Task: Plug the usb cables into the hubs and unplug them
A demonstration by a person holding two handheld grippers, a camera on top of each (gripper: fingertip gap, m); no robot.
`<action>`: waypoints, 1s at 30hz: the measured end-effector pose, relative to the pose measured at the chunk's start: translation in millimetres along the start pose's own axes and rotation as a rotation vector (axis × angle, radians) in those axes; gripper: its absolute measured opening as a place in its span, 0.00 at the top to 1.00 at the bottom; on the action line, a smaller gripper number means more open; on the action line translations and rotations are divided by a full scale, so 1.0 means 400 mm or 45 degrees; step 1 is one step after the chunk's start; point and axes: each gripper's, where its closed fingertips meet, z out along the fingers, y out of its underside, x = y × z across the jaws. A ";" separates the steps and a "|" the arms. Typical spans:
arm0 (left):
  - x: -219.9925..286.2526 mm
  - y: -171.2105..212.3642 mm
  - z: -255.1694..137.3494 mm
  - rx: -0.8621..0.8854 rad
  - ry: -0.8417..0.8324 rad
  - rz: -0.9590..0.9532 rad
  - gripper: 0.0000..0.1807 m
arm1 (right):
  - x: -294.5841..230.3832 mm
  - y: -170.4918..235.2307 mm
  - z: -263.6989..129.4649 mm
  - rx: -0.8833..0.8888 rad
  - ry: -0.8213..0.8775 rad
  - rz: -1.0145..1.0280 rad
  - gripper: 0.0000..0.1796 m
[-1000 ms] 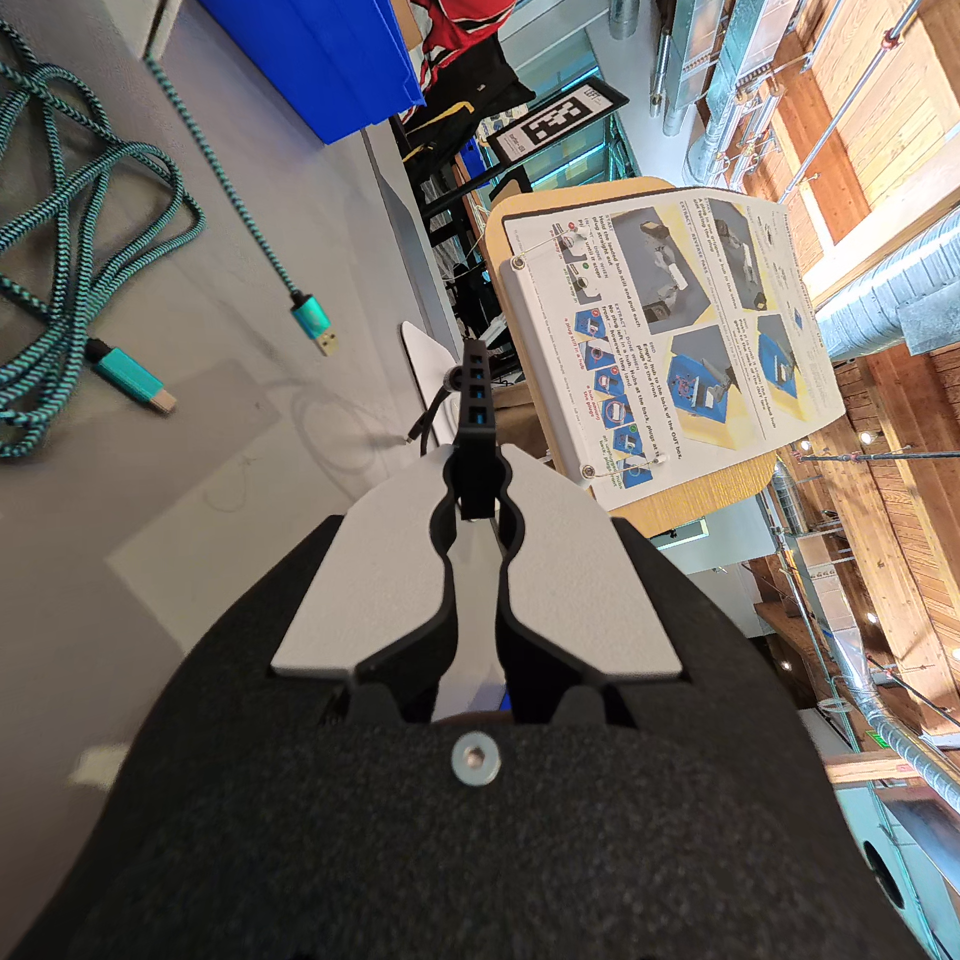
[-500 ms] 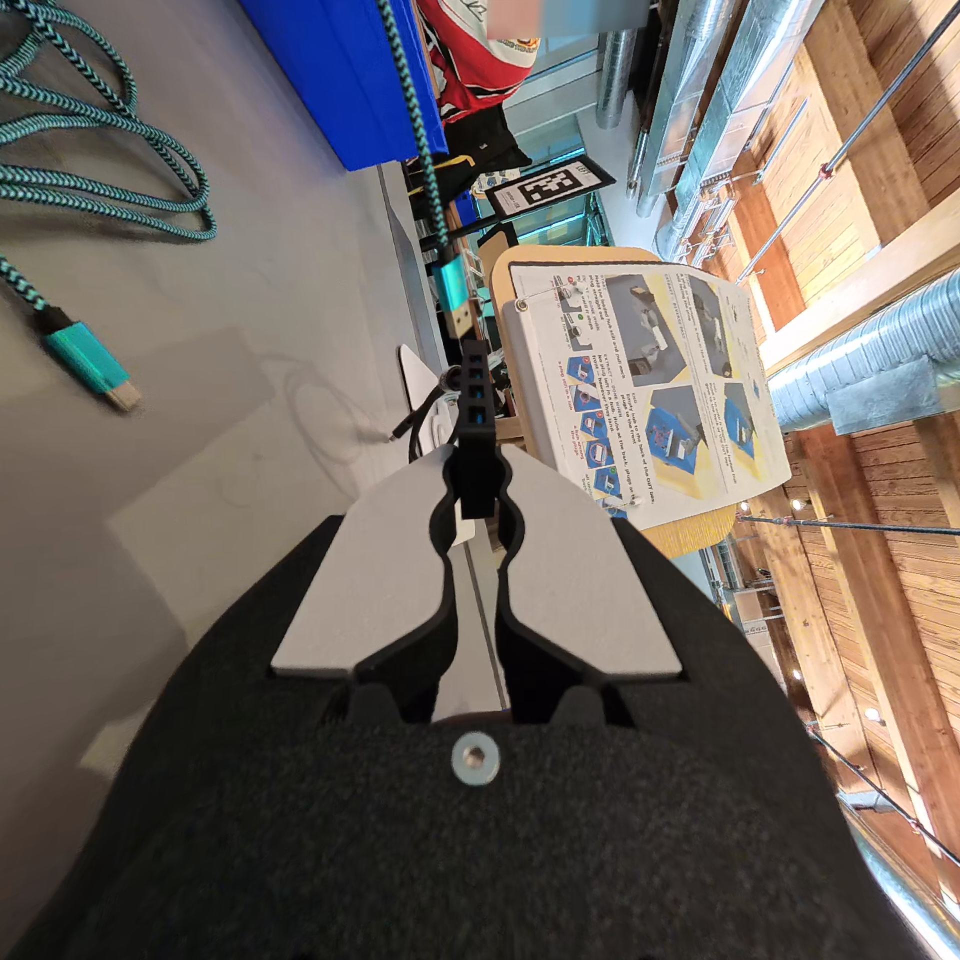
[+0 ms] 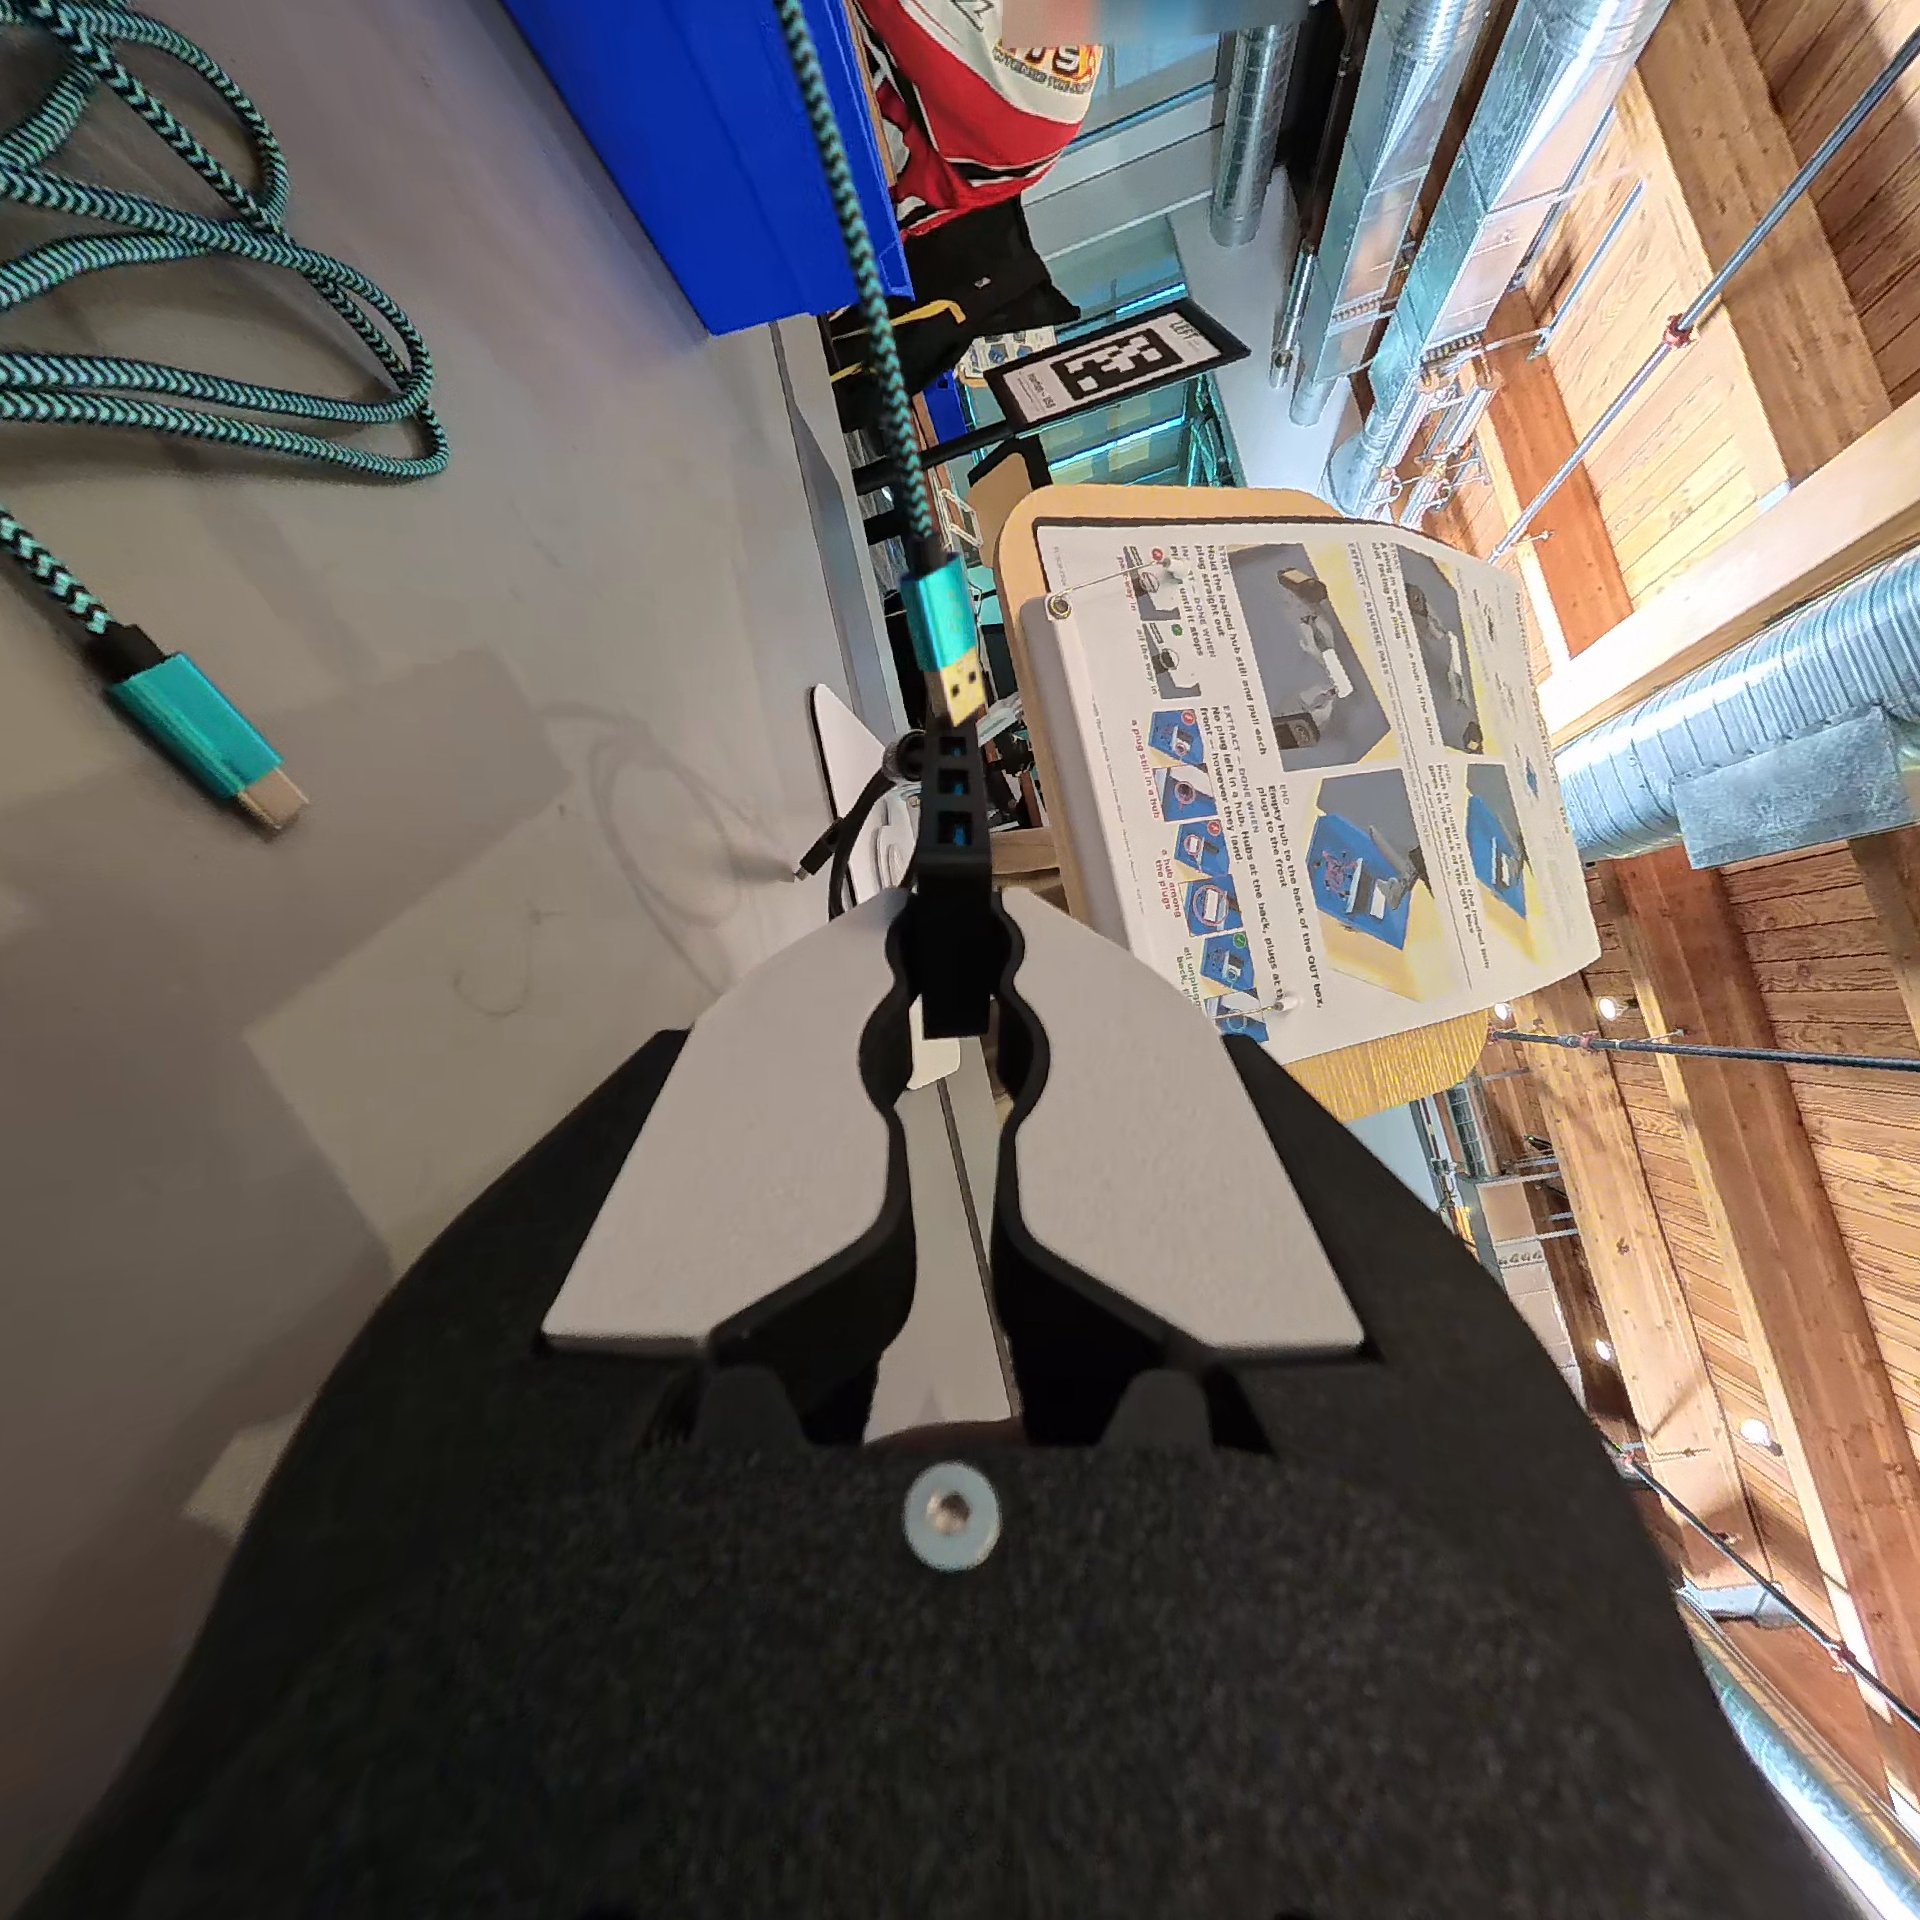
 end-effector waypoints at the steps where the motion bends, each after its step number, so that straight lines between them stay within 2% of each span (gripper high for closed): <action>1: -0.001 -0.004 -0.002 0.009 0.003 -0.007 0.99 | -0.001 0.000 0.000 0.000 -0.002 -0.001 0.94; 8: -0.009 0.001 0.008 -0.009 0.017 -0.030 0.99 | 0.005 0.001 -0.002 -0.003 0.006 0.010 0.94; 15: 0.012 0.006 0.017 0.001 0.126 -0.101 0.99 | 0.002 0.000 -0.001 -0.004 0.001 0.004 0.94; 22: -0.006 0.025 0.030 -0.050 0.098 -0.149 0.99 | 0.004 0.001 -0.002 -0.010 0.000 0.007 0.94; 27: -0.031 0.028 0.049 -0.077 -0.070 -0.020 0.98 | 0.003 0.005 0.000 -0.018 -0.009 0.018 0.94; 30: -0.058 0.032 0.065 -0.123 -0.225 0.099 0.91 | -0.005 -0.002 0.001 -0.009 -0.026 0.012 0.94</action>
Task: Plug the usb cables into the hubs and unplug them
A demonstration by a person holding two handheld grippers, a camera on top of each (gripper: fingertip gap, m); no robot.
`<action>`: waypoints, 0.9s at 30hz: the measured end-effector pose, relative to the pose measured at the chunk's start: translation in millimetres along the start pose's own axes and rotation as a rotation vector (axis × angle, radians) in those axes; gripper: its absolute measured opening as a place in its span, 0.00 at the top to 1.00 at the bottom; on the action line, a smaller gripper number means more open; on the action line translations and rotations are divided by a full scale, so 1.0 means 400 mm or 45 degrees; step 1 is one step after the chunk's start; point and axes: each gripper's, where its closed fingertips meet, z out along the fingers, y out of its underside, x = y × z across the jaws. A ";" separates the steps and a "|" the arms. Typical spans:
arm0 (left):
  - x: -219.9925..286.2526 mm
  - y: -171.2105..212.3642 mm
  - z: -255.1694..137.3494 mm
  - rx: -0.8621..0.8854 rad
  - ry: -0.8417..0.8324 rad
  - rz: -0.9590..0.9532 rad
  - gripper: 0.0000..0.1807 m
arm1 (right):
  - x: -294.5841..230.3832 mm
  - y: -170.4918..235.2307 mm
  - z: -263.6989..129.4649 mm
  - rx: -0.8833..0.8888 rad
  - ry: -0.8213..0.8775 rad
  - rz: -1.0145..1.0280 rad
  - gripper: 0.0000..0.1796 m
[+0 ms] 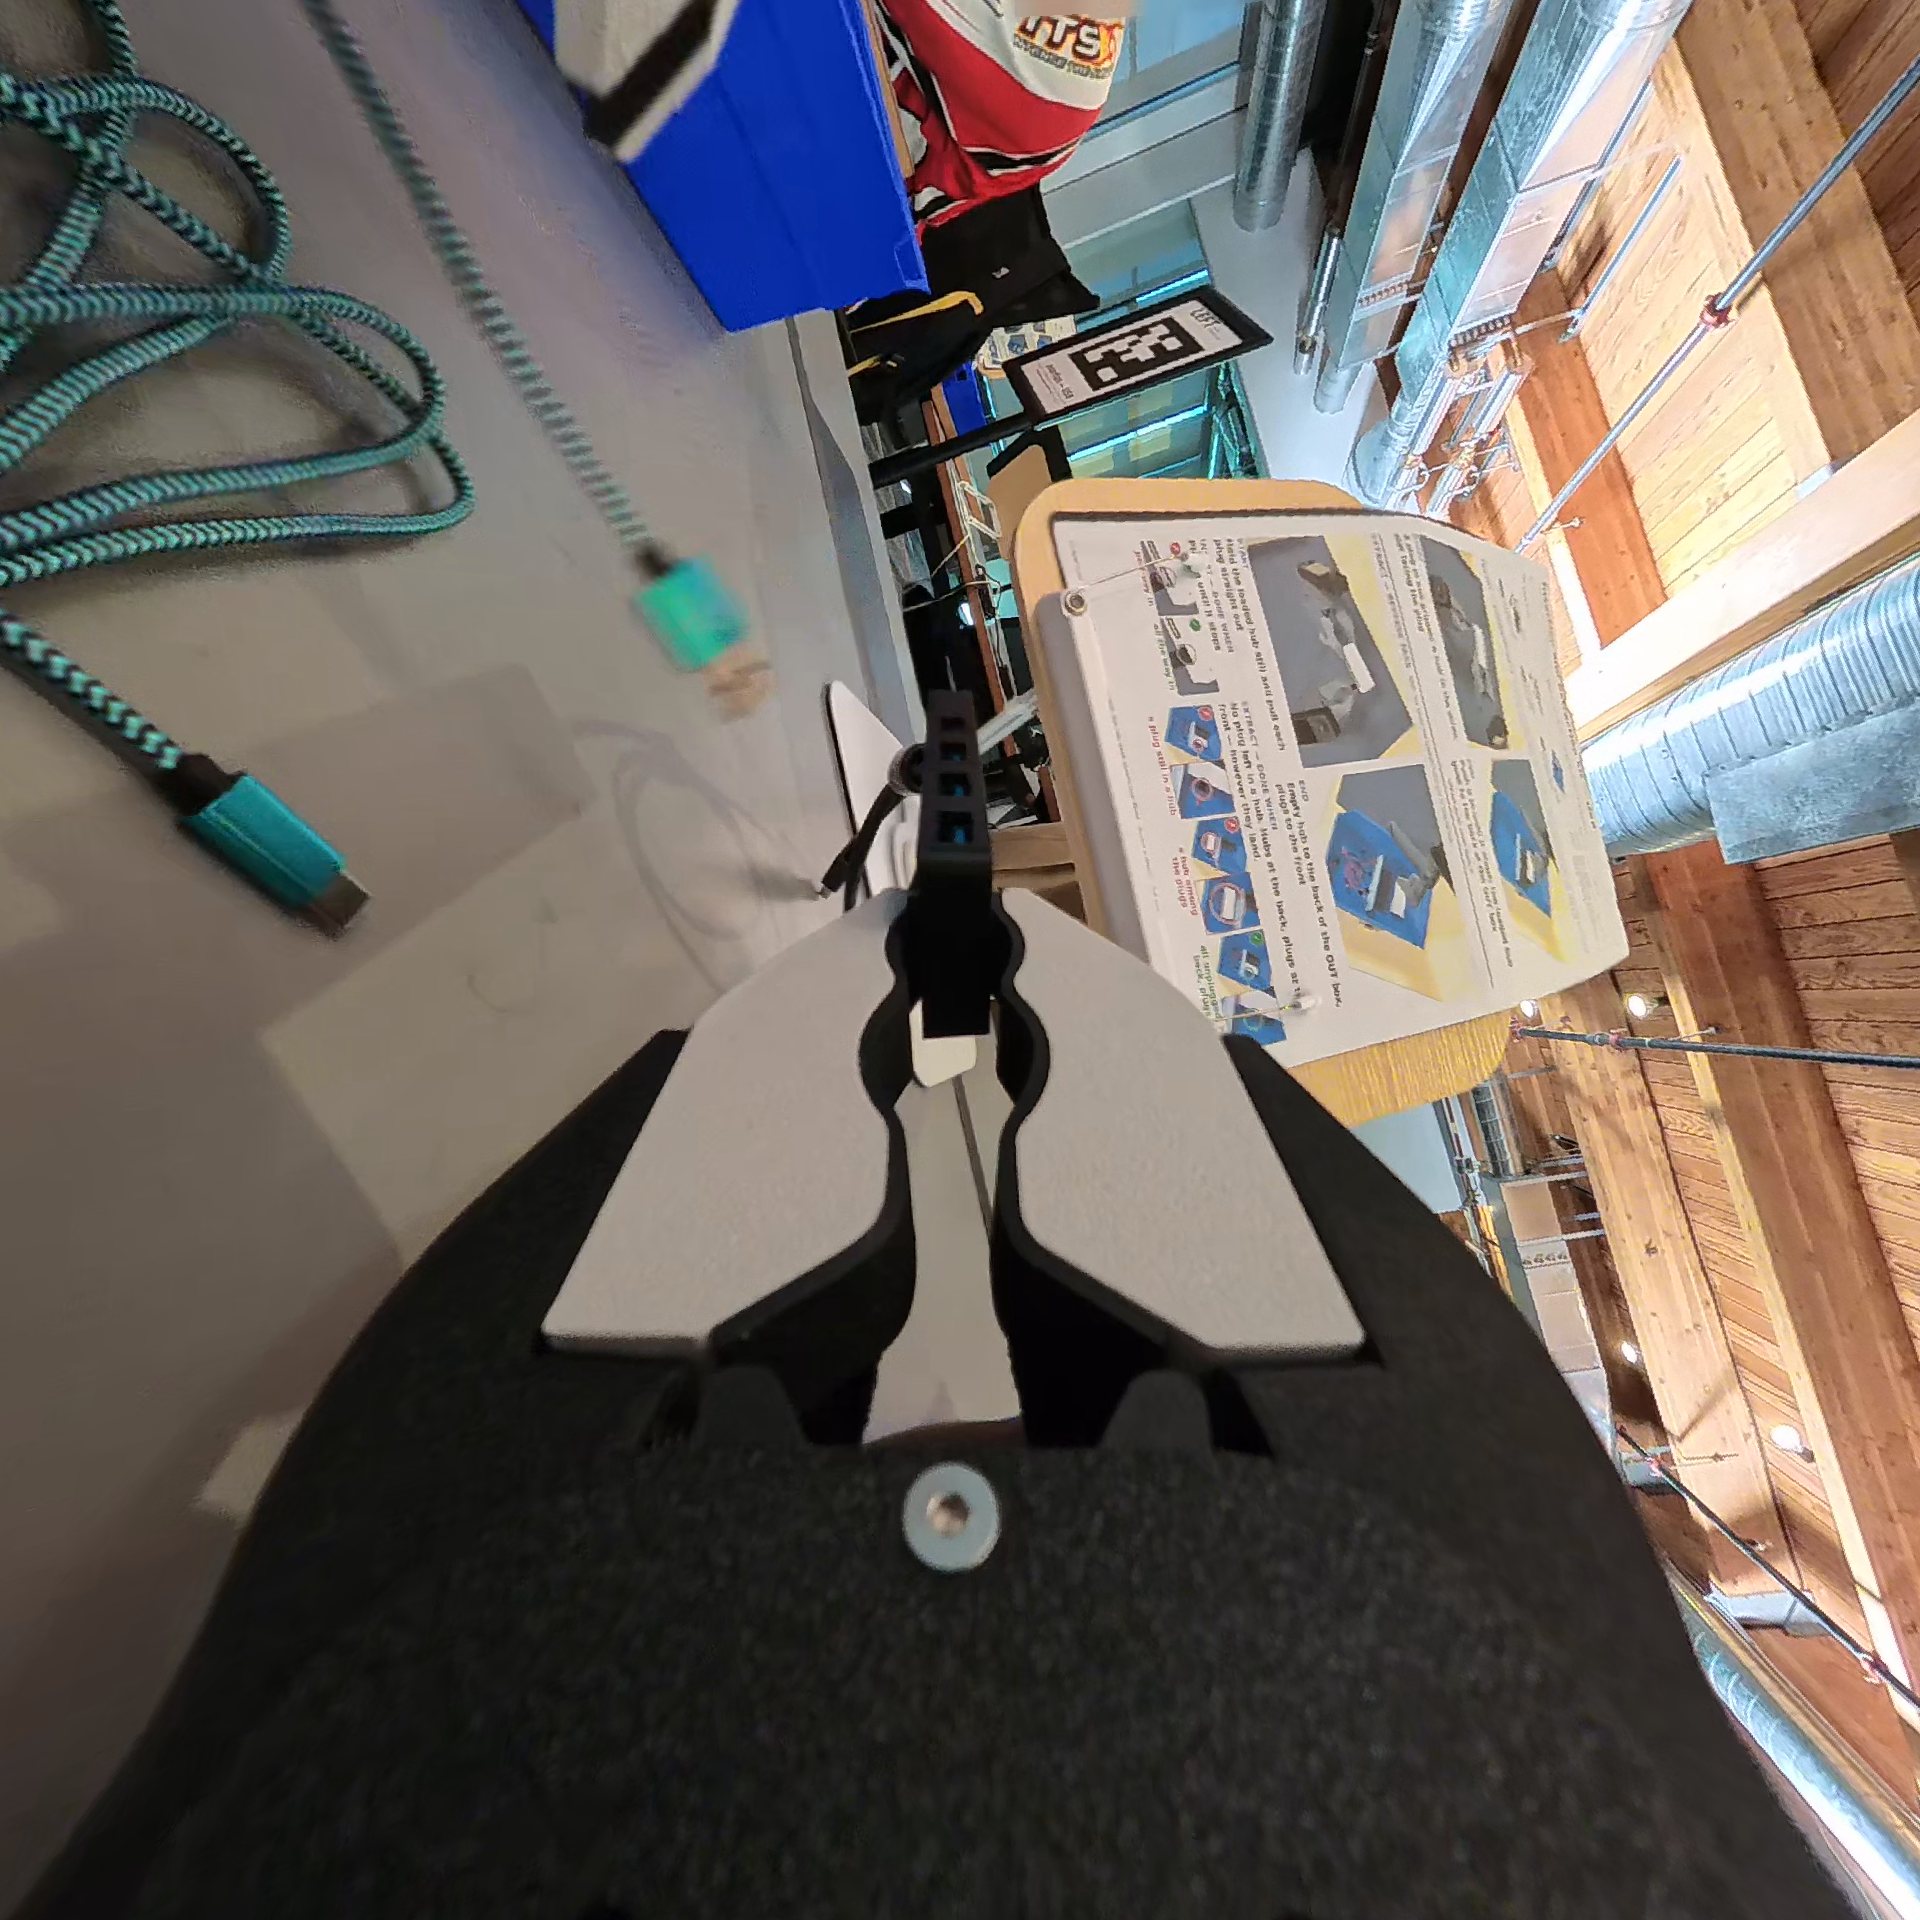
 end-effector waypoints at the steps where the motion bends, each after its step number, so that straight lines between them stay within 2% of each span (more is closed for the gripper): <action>1: -0.014 0.006 0.010 -0.030 -0.076 0.051 0.88 | -0.004 0.000 0.001 -0.002 -0.010 -0.002 0.94; 3: -0.034 0.007 0.023 -0.052 -0.216 0.167 0.82 | -0.009 0.001 0.003 -0.007 -0.019 -0.011 0.94; 8: -0.042 -0.025 0.046 -0.053 -0.587 0.600 0.81 | -0.008 0.008 0.005 -0.018 -0.023 -0.002 0.94; 10: -0.039 -0.023 0.082 -0.118 -0.634 0.689 0.81 | -0.009 0.011 0.006 -0.024 -0.029 0.008 0.94; 13: -0.053 -0.020 0.137 -0.195 -0.630 0.681 0.77 | -0.010 0.015 0.006 -0.034 -0.035 0.001 0.94; 18: -0.061 -0.002 0.205 -0.275 -0.506 0.590 0.73 | 0.002 0.016 0.002 -0.037 -0.021 0.011 0.94; 25: -0.082 -0.002 0.216 -0.304 -0.534 0.603 0.75 | 0.013 0.015 -0.001 -0.032 -0.014 0.017 0.94; 27: -0.070 0.005 0.223 -0.323 -0.488 0.623 0.82 | 0.013 0.014 -0.002 -0.031 -0.015 0.016 0.94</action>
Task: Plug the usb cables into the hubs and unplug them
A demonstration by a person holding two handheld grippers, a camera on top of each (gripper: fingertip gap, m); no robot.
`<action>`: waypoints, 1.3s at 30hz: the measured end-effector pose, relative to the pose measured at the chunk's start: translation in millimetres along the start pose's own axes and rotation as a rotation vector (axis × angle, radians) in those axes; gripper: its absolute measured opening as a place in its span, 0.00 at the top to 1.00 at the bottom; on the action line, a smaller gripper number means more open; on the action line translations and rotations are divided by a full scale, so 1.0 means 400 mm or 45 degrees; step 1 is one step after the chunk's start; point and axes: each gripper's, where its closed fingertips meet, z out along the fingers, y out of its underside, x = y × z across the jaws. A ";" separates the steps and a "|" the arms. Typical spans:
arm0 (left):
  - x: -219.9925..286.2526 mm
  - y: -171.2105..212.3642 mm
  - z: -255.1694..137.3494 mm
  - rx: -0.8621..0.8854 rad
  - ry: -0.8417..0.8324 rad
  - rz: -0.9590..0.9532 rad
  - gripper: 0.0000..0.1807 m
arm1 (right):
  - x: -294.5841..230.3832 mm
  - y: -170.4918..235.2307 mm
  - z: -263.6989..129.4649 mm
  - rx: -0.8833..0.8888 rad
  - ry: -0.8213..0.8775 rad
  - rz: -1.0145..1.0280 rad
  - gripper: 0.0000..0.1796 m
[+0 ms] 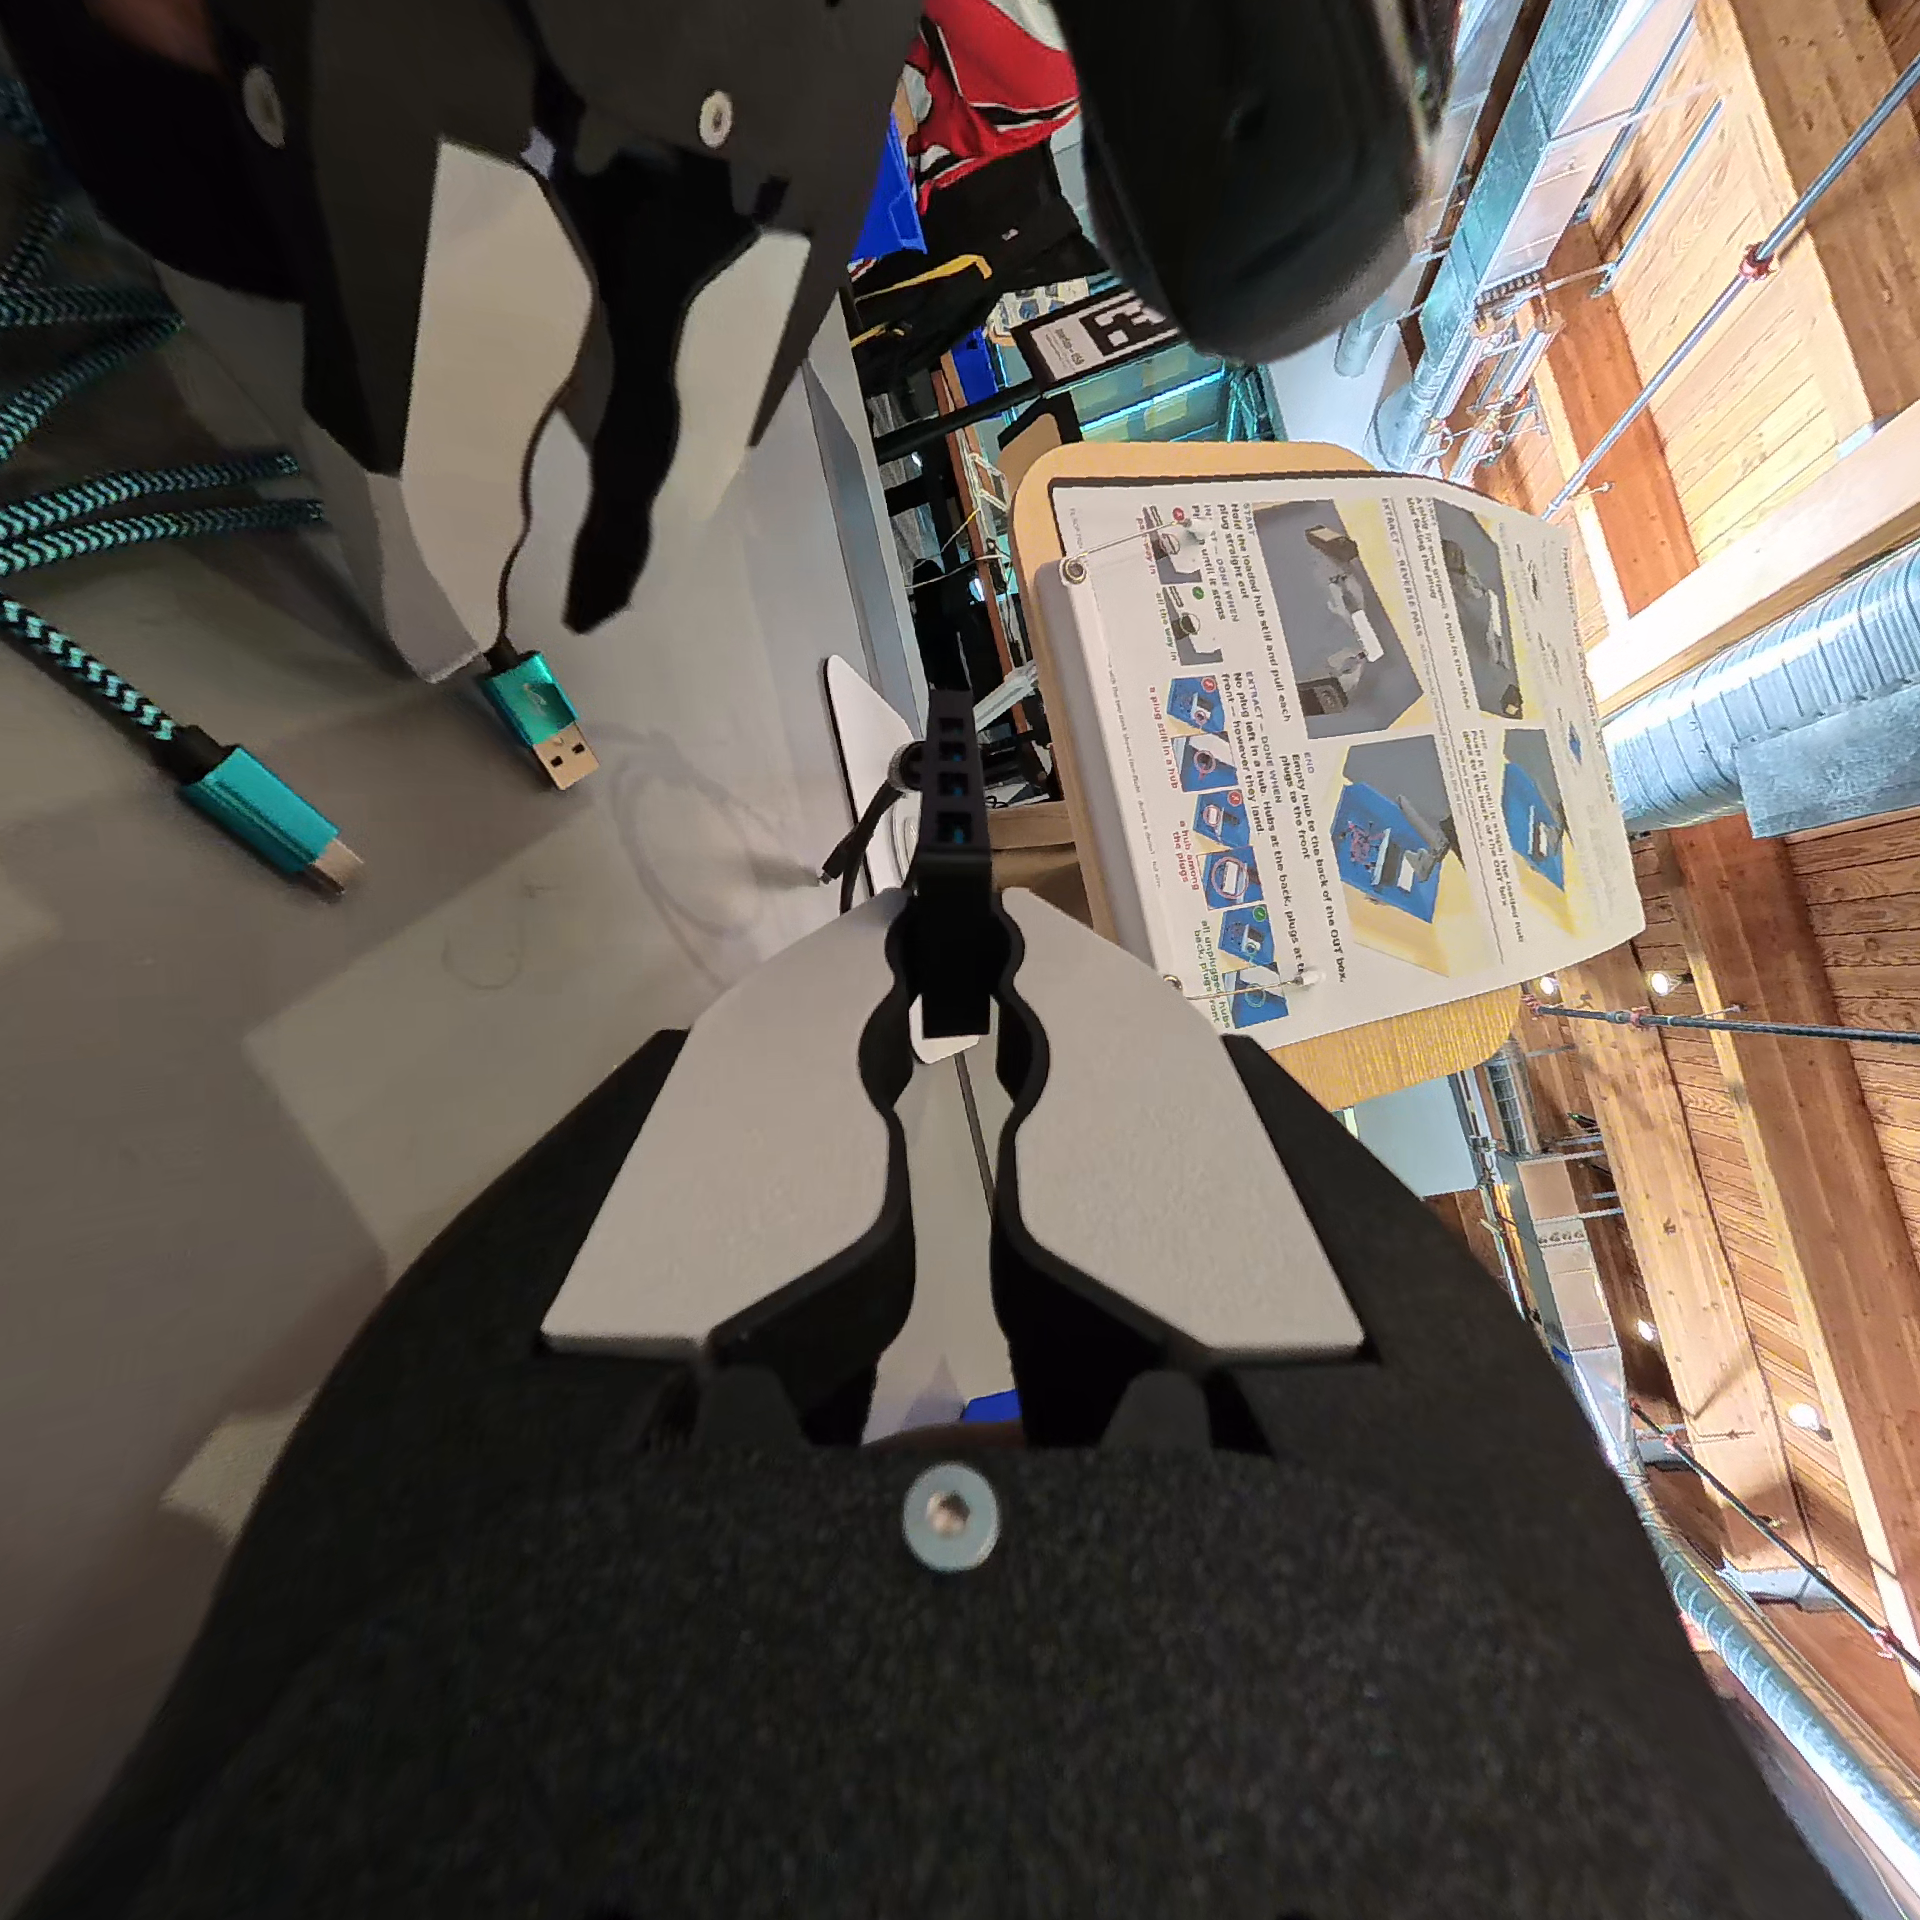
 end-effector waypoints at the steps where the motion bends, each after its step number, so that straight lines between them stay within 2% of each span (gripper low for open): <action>1: 0.010 -0.002 0.001 0.007 0.028 0.009 0.86 | 0.000 0.000 0.000 0.000 0.000 -0.003 0.94; 3: 0.025 -0.008 0.006 0.038 0.063 0.016 0.96 | 0.001 -0.001 -0.001 0.000 0.001 -0.006 0.94; 6: 0.017 -0.011 0.016 0.066 0.005 0.035 0.97 | 0.004 -0.002 -0.002 -0.001 0.006 -0.004 0.94; 11: 0.015 -0.006 0.008 0.080 0.055 -0.066 0.97 | 0.008 0.000 -0.004 -0.004 0.011 0.001 0.94; 16: 0.019 -0.010 -0.039 0.132 0.221 -0.241 0.97 | 0.000 -0.001 -0.002 0.001 -0.007 -0.004 0.94; 23: 0.012 -0.094 -0.165 0.314 0.599 -0.521 0.97 | -0.013 -0.011 -0.001 0.029 -0.004 -0.043 0.94; 30: -0.006 -0.098 -0.166 0.224 0.663 -0.572 0.98 | -0.032 -0.022 0.001 0.044 -0.010 -0.109 0.94; 39: -0.001 -0.077 -0.151 0.065 0.636 -0.464 0.98 | -0.053 -0.029 0.006 0.042 -0.044 -0.141 0.94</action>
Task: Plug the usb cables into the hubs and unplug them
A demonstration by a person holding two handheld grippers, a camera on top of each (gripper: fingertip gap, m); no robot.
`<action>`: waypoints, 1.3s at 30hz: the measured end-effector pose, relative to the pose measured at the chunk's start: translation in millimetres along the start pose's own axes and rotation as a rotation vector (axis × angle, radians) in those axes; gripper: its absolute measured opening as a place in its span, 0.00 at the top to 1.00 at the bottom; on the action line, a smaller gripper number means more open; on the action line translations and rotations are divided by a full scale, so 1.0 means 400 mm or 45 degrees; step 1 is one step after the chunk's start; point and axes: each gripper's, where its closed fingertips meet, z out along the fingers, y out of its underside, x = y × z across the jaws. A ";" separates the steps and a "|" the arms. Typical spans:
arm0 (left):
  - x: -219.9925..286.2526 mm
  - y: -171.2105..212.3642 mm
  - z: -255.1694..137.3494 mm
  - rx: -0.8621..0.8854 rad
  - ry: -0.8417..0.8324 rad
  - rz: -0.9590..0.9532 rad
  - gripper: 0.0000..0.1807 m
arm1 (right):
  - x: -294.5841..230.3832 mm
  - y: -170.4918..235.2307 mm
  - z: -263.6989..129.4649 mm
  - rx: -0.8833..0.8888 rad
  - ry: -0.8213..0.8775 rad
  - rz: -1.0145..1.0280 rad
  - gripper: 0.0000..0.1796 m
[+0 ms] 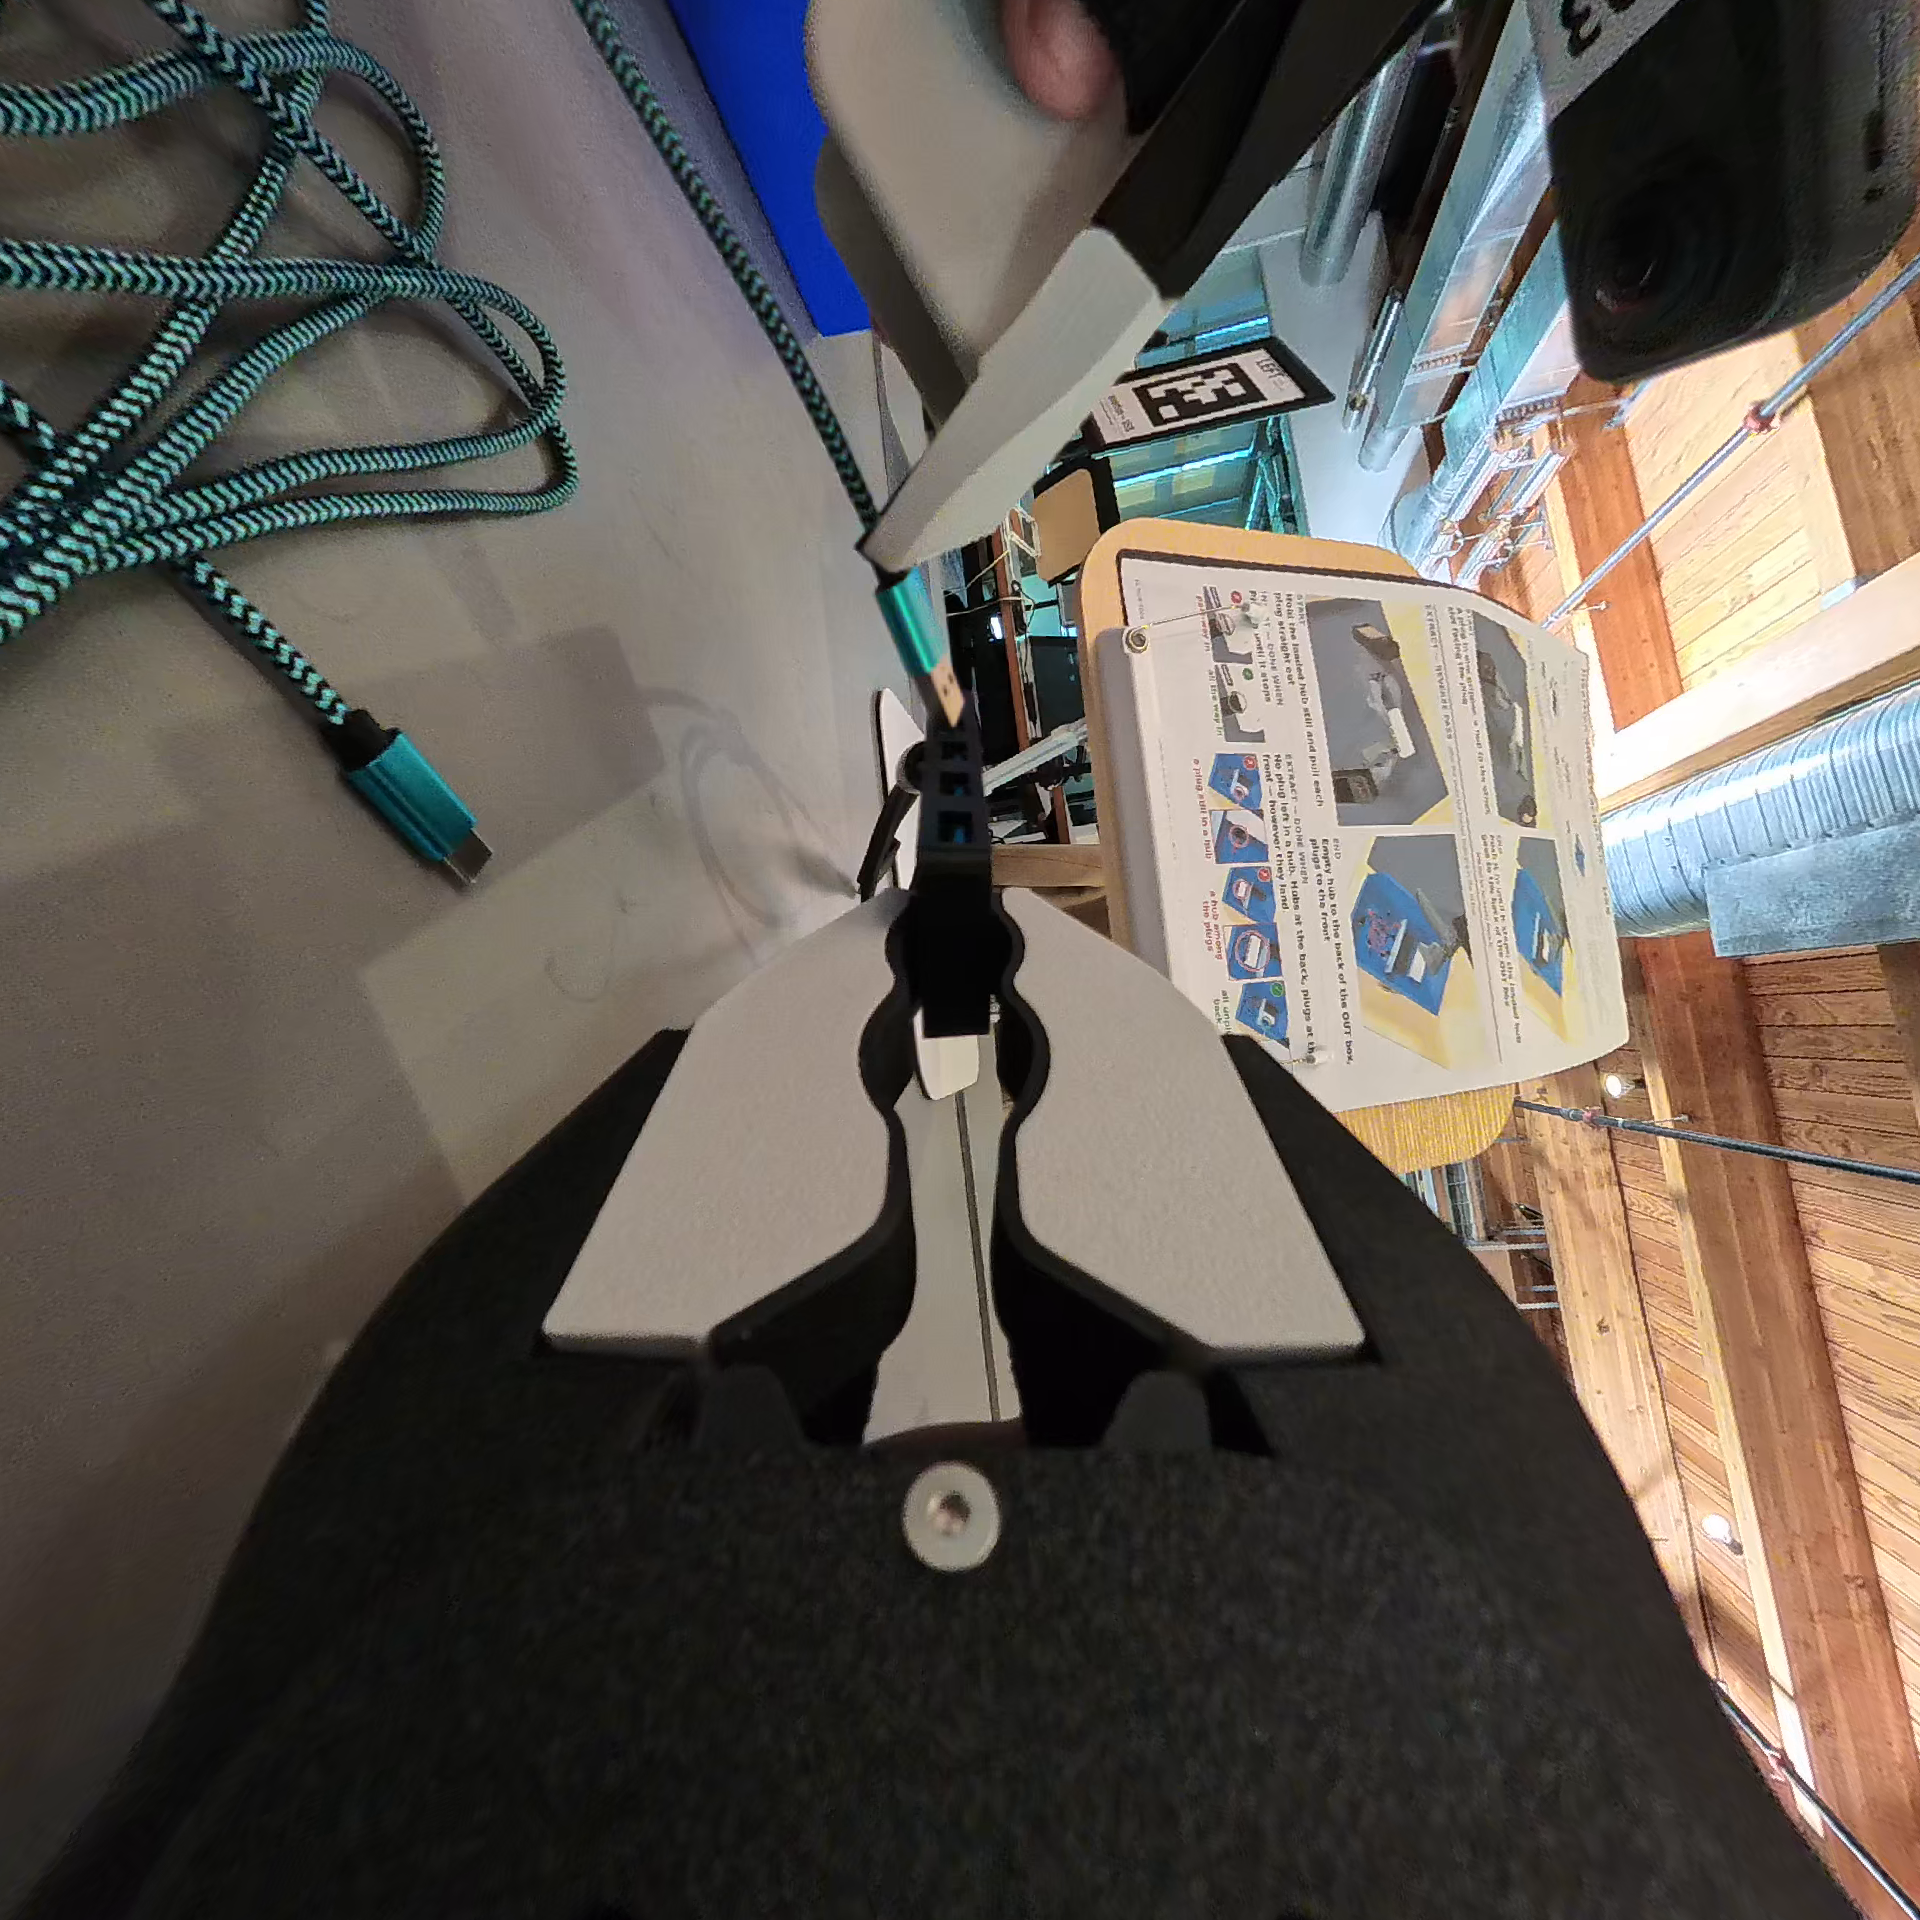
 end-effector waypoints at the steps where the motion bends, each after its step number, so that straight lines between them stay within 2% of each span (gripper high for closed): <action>1: -0.002 0.003 0.002 -0.015 -0.004 0.003 0.97 | -0.001 0.000 0.000 -0.001 -0.003 -0.002 0.94; 22: -0.012 0.020 -0.005 -0.141 0.060 -0.022 0.98 | -0.015 -0.045 -0.011 0.045 0.019 -0.171 0.94; 31: 0.025 0.036 -0.001 -0.180 0.263 -0.044 0.98 | -0.013 -0.079 -0.026 0.136 0.037 -0.175 0.94; 39: 0.024 0.058 -0.021 -0.246 0.236 0.033 0.98 | -0.018 -0.068 -0.023 0.119 0.020 -0.176 0.94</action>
